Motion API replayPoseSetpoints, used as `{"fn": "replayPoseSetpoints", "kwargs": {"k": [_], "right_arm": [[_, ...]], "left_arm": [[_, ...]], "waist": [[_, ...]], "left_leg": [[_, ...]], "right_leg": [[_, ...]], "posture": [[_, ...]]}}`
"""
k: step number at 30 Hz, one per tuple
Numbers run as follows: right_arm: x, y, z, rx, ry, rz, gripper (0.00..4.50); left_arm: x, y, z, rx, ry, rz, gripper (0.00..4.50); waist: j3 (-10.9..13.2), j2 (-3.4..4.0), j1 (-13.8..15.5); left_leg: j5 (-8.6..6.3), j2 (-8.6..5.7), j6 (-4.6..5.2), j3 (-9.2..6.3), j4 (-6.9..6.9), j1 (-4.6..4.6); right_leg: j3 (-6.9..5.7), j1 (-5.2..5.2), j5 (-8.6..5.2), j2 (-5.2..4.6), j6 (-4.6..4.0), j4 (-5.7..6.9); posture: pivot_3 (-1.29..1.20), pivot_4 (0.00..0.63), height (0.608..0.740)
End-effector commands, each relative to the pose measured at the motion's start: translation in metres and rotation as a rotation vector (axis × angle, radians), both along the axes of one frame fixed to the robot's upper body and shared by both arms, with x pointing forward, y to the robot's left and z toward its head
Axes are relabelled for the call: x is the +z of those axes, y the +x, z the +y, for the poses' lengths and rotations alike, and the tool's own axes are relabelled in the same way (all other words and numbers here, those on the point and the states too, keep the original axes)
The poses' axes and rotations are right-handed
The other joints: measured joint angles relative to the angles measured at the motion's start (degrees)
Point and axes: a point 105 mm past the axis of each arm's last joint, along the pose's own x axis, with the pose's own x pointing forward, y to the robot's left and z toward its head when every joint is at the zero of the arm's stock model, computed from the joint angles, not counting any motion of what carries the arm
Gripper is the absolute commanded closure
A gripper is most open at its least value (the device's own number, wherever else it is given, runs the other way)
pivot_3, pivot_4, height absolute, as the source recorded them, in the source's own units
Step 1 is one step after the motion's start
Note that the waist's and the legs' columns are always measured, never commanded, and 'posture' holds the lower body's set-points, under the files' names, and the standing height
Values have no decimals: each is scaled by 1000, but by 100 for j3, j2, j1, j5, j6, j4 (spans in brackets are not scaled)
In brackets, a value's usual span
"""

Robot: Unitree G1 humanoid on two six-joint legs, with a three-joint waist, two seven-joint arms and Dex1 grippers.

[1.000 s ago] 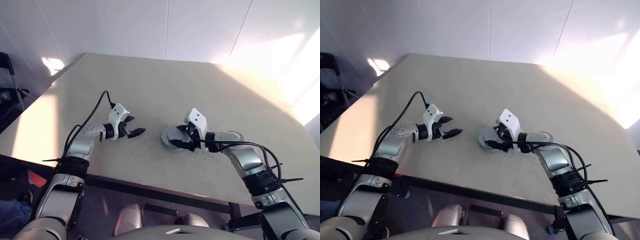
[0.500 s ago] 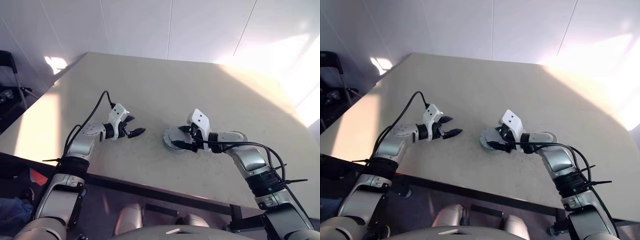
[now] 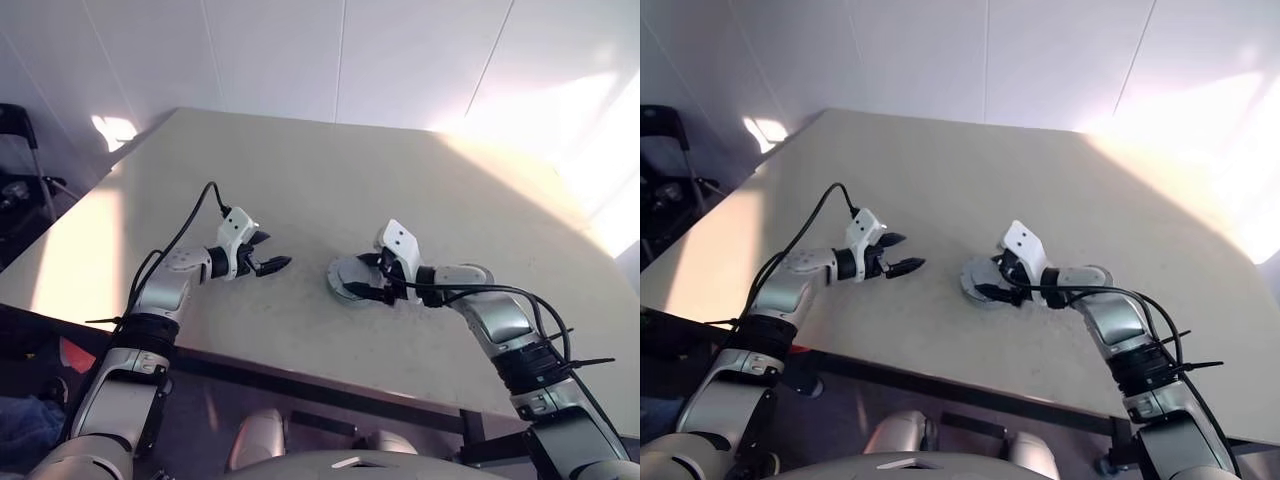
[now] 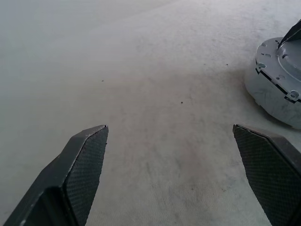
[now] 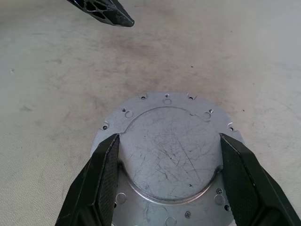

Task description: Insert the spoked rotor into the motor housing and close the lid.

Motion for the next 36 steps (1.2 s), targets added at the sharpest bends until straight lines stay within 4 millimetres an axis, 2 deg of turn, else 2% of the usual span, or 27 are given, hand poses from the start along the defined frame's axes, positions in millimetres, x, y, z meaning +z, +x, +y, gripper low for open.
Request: {"fn": "replayPoseSetpoints", "kwargs": {"k": [1,2,4,8,10,14,22,25,31,33,36], "right_arm": [[-20,-12,-18,-36,-58,117,1403],[-14,-12,-15,-28,-37,103,1403],[-3,-12,-10,-14,-3,87,1403],[12,-10,-4,-4,43,66,1403],[16,-8,-2,-10,61,61,1403],[25,-7,2,-8,109,56,1403],[38,-9,8,17,162,25,1403],[52,-8,13,28,213,-26,1403],[63,0,16,7,250,-106,1403],[63,1,16,3,257,-105,1403],[50,-1,13,18,166,-106,1403]], "left_arm": [[12,4,0,0,-8,-46,0],[12,4,0,0,-8,-45,0],[12,4,0,0,-8,-45,0],[12,4,-1,-1,-8,-45,0],[12,4,-1,-1,-8,-45,0],[12,5,-1,1,-7,-45,0],[11,5,-1,2,-6,-45,0],[11,5,0,3,-5,-46,0],[11,5,1,4,-4,-47,0],[10,5,1,5,-2,-47,0],[11,6,1,5,0,-48,0]], "waist": [[-2,-4,0],[-3,-6,-1],[-4,-6,-22],[-4,-6,-38],[-4,-6,-40],[-3,-5,-40],[-1,-6,-60],[4,-6,-69],[6,-4,-75],[6,-4,-77],[6,-3,-66]], "left_leg": [[0,-4,0,1,-1,-8],[-5,-8,9,1,-1,-13],[-7,-9,14,1,-3,-44],[16,-6,18,-5,0,-149],[16,-3,20,-7,2,-174],[3,-2,40,-7,14,-183],[0,-1,22,-7,29,-184],[12,5,6,-7,31,-190],[23,17,-14,-8,32,-191],[23,17,-15,-8,34,-191],[23,16,-14,-8,40,-192]], "right_leg": [[8,0,2,0,-2,-1],[11,2,20,0,-33,0],[14,-1,20,0,-31,7],[8,-110,33,1,-9,43],[4,-133,33,2,-8,47],[2,-139,20,2,-30,47],[6,-153,15,1,-39,91],[7,-175,7,3,-52,121],[6,-183,3,13,-59,133],[6,-183,3,13,-59,134],[6,-181,3,13,-59,134]], "posture": [[0,0,740],[0,0,740],[0,0,740],[0,0,740],[0,0,740],[0,0,740],[0,0,740],[0,0,740],[0,0,740],[0,0,740],[0,0,740]]}}
